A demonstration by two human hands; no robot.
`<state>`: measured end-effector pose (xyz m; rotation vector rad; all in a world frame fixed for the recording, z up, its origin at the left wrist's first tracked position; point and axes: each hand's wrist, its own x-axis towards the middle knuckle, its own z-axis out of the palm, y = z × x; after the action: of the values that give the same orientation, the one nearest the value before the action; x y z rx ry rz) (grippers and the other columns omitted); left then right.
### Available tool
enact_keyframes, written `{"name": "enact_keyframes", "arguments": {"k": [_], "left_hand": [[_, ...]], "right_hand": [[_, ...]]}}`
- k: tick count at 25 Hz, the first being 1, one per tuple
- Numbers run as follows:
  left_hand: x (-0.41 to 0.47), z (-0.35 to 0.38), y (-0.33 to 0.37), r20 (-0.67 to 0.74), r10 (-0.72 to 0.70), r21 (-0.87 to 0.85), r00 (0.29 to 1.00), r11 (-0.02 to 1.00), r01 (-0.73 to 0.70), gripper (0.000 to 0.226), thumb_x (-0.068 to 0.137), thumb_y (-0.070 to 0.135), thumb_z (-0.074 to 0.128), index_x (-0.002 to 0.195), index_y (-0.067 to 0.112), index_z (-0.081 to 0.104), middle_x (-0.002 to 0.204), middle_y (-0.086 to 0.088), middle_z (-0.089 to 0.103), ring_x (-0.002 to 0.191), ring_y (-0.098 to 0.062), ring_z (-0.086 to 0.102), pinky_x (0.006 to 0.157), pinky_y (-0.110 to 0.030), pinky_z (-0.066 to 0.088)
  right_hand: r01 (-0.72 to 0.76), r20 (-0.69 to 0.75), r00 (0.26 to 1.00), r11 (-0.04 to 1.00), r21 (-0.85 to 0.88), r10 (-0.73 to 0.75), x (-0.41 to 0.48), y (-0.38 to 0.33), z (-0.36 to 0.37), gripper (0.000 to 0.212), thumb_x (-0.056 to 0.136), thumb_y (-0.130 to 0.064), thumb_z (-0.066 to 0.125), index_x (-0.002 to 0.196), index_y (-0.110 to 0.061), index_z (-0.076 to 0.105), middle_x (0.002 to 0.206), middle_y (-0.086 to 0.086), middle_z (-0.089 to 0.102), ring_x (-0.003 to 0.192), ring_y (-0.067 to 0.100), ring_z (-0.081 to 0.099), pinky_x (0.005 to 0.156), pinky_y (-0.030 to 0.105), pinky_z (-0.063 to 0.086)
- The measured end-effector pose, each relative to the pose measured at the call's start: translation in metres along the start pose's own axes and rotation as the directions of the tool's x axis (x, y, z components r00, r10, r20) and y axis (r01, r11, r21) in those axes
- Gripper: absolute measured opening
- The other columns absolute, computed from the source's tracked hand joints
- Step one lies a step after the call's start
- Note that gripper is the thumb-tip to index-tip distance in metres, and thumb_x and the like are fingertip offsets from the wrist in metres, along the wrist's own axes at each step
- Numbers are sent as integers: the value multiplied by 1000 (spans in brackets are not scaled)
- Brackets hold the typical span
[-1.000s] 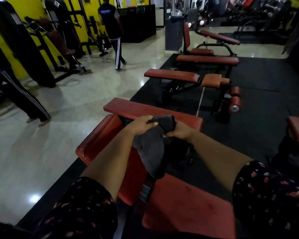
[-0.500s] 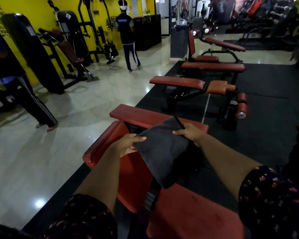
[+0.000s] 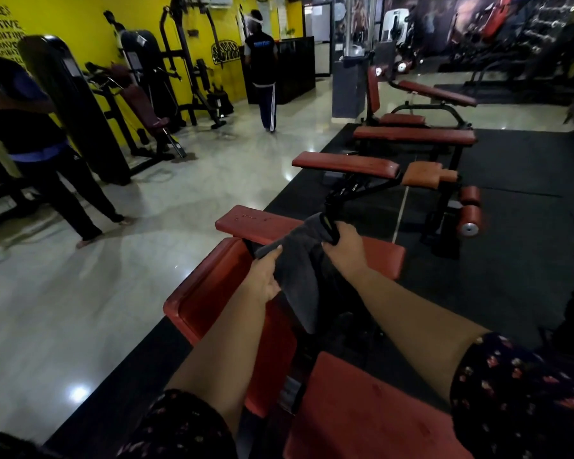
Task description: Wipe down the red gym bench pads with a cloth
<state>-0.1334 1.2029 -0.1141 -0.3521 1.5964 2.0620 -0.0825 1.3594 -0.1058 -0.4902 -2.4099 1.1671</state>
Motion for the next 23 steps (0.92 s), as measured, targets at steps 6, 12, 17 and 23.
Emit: {"name": "enact_keyframes", "arguments": {"k": [6,12,17,23], "left_hand": [[-2,19,5,-14,9,-96,1000,995,-11,46,95,34,61,130,5,59,114,-12,68,99,-26,66,62,-31,54],[-19,25,10,129,17,16,991,1000,-19,69,95,66,34,125,10,62,129,-6,62,120,-25,57,101,-35,45],[-19,21,8,261,87,115,961,986,-121,85,80,87,22,121,23,62,123,-5,65,113,-22,62,105,-41,43],[-14,17,1,486,44,299,873,930,-213,86,83,80,16,152,30,29,156,-4,34,146,-22,24,121,-43,19]], "right_hand": [[250,58,968,940,-231,-243,-33,-18,28,66,80,-8,61,143,-11,40,127,13,49,114,34,44,91,42,39],[265,221,952,931,-252,-211,-37,-17,36,80,84,-24,48,154,-10,11,158,12,14,140,35,17,114,41,19],[139,362,929,980,-144,-79,-39,-9,43,89,87,-41,44,154,-22,-11,161,-4,-15,148,20,-12,118,51,3],[-31,144,989,876,481,-45,-17,14,26,47,82,3,53,128,-4,52,122,20,60,114,35,58,91,33,48]]}}
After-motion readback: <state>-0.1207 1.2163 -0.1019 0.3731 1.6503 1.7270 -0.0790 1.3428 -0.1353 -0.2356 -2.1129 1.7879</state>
